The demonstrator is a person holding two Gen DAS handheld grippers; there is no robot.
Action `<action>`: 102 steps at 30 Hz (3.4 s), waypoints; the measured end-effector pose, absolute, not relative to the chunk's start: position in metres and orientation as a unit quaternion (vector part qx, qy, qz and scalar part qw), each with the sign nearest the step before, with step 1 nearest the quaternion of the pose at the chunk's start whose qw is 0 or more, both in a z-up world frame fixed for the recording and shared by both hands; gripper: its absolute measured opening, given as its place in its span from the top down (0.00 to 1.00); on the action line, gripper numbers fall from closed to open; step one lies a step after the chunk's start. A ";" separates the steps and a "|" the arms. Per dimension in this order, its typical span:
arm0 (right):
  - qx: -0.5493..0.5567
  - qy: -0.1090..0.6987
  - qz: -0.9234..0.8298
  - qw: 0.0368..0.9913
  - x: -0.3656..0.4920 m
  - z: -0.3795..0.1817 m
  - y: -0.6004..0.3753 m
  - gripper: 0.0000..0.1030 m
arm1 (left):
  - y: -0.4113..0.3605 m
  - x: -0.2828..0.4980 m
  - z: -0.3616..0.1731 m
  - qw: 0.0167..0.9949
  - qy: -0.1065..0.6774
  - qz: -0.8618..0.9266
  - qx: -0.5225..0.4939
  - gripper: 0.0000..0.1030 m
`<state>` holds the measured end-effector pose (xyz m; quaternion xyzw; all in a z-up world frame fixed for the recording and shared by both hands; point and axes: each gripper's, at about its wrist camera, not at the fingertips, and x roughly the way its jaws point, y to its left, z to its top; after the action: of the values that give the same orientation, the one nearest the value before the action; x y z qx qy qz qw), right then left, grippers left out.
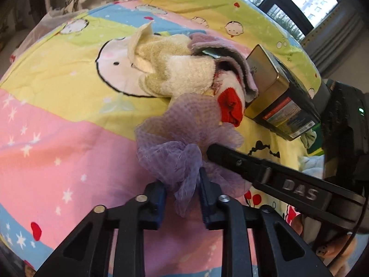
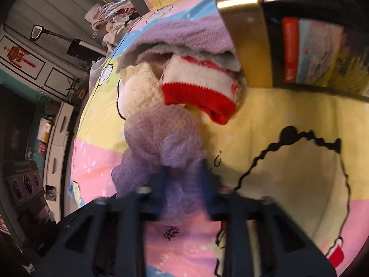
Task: Organize soft objects
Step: 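Lift the purple puff with both grippers and carry it over the green box, then open both grippers to drop the purple puff into the green box, then move the right gripper to the grey plush elephant and grasp it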
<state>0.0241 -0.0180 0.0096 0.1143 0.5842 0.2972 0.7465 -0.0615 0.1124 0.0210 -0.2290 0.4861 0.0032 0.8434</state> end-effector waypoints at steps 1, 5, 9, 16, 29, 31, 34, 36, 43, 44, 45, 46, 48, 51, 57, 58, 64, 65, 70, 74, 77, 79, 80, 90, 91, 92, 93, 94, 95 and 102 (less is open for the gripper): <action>0.126 0.588 0.301 0.740 0.024 0.007 -0.019 0.88 | 0.111 -0.061 0.023 0.846 0.483 0.000 -0.224 0.81; 0.157 0.570 0.308 0.745 0.021 0.015 -0.026 0.90 | 0.104 -0.065 0.043 0.865 0.452 -0.011 -0.218 0.82; 0.170 0.540 0.311 0.764 0.013 0.039 -0.038 0.91 | 0.086 -0.068 0.069 0.897 0.411 -0.013 -0.161 0.84; 0.190 0.485 0.299 0.799 0.000 0.076 -0.077 0.91 | 0.052 -0.062 0.096 0.917 0.383 -0.027 -0.110 0.84; 0.217 0.385 0.242 0.864 0.006 0.140 -0.180 0.91 | -0.053 -0.046 0.156 0.945 0.310 -0.094 -0.037 0.84; 0.223 0.366 0.226 0.875 0.008 0.148 -0.197 0.90 | -0.068 -0.040 0.164 0.947 0.302 -0.108 -0.036 0.84; 0.235 0.351 0.204 0.884 0.011 0.152 -0.225 0.90 | -0.095 -0.030 0.170 0.945 0.297 -0.131 -0.032 0.84; 0.240 0.344 0.181 0.890 0.012 0.152 -0.243 0.90 | -0.116 -0.023 0.170 0.946 0.290 -0.146 -0.016 0.84; 0.260 0.339 0.089 0.900 0.020 0.146 -0.309 0.90 | -0.181 0.008 0.154 0.929 0.315 -0.192 0.004 0.84; 0.271 0.341 0.086 0.896 0.021 0.146 -0.318 0.90 | -0.189 0.014 0.152 0.921 0.330 -0.206 -0.008 0.84; 0.275 0.341 0.085 0.895 0.022 0.145 -0.323 0.90 | -0.198 0.017 0.152 0.917 0.331 -0.220 -0.017 0.84; 0.279 0.336 0.076 0.896 0.022 0.146 -0.333 0.90 | -0.205 0.021 0.152 0.917 0.330 -0.225 -0.017 0.84; 0.296 0.328 0.062 0.895 0.022 0.143 -0.351 0.90 | -0.223 0.029 0.148 0.913 0.336 -0.232 -0.006 0.84; 0.315 0.334 0.030 0.888 0.024 0.134 -0.375 0.90 | -0.248 0.040 0.136 0.894 0.364 -0.261 -0.017 0.84; 0.339 0.344 -0.042 0.875 0.016 0.117 -0.420 0.90 | -0.301 0.043 0.111 0.875 0.384 -0.294 0.004 0.84; 0.339 0.351 -0.058 0.871 0.017 0.112 -0.426 0.90 | -0.309 0.044 0.106 0.872 0.391 -0.296 0.008 0.84; 0.358 0.358 -0.106 0.856 0.008 0.105 -0.449 0.89 | -0.330 0.044 0.091 0.861 0.410 -0.299 0.032 0.84; 0.354 0.358 -0.112 0.857 0.007 0.106 -0.448 0.88 | -0.331 0.043 0.091 0.861 0.408 -0.301 0.038 0.84; 0.358 0.371 -0.115 0.849 0.009 0.099 -0.450 0.84 | -0.335 0.045 0.087 0.863 0.410 -0.289 0.060 0.84; 0.366 0.369 -0.141 0.843 0.002 0.105 -0.451 0.47 | -0.330 0.044 0.091 0.849 0.437 -0.295 0.039 0.59; 0.324 0.346 -0.166 0.865 -0.001 0.118 -0.446 0.27 | -0.324 0.038 0.099 0.859 0.423 -0.281 0.062 0.51; 0.332 0.350 -0.149 0.863 -0.002 0.116 -0.446 0.27 | -0.311 0.037 0.103 0.860 0.424 -0.279 0.047 0.42; 0.340 0.350 -0.143 0.861 -0.002 0.115 -0.446 0.27 | -0.305 0.036 0.104 0.860 0.427 -0.278 0.038 0.39; 0.315 0.349 -0.018 0.883 -0.003 0.143 -0.401 0.20 | -0.180 0.014 0.137 0.894 0.397 -0.204 -0.030 0.27; 0.307 0.351 -0.003 0.884 -0.003 0.146 -0.393 0.20 | -0.164 0.013 0.138 0.897 0.398 -0.190 -0.040 0.27; 0.300 0.356 0.008 0.885 -0.002 0.147 -0.383 0.20 | -0.146 0.011 0.139 0.900 0.396 -0.173 -0.051 0.27; 0.290 0.362 0.018 0.886 -0.001 0.148 -0.372 0.20 | -0.130 0.008 0.138 0.903 0.396 -0.156 -0.058 0.27; 0.278 0.368 0.024 0.887 0.000 0.148 -0.361 0.20 | -0.112 0.005 0.137 0.906 0.397 -0.133 -0.061 0.27; 0.268 0.373 0.031 0.888 0.000 0.148 -0.352 0.20 | -0.097 0.002 0.134 0.907 0.399 -0.116 -0.060 0.27; 0.184 0.418 0.053 0.888 0.003 0.130 -0.281 0.20 | -0.015 -0.027 0.105 0.906 0.417 -0.038 -0.065 0.27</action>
<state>0.0032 -0.2810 0.1296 0.1845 0.4183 0.0528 0.8878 -0.0265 -0.0147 0.1052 -0.0653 0.4168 -0.0383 0.9058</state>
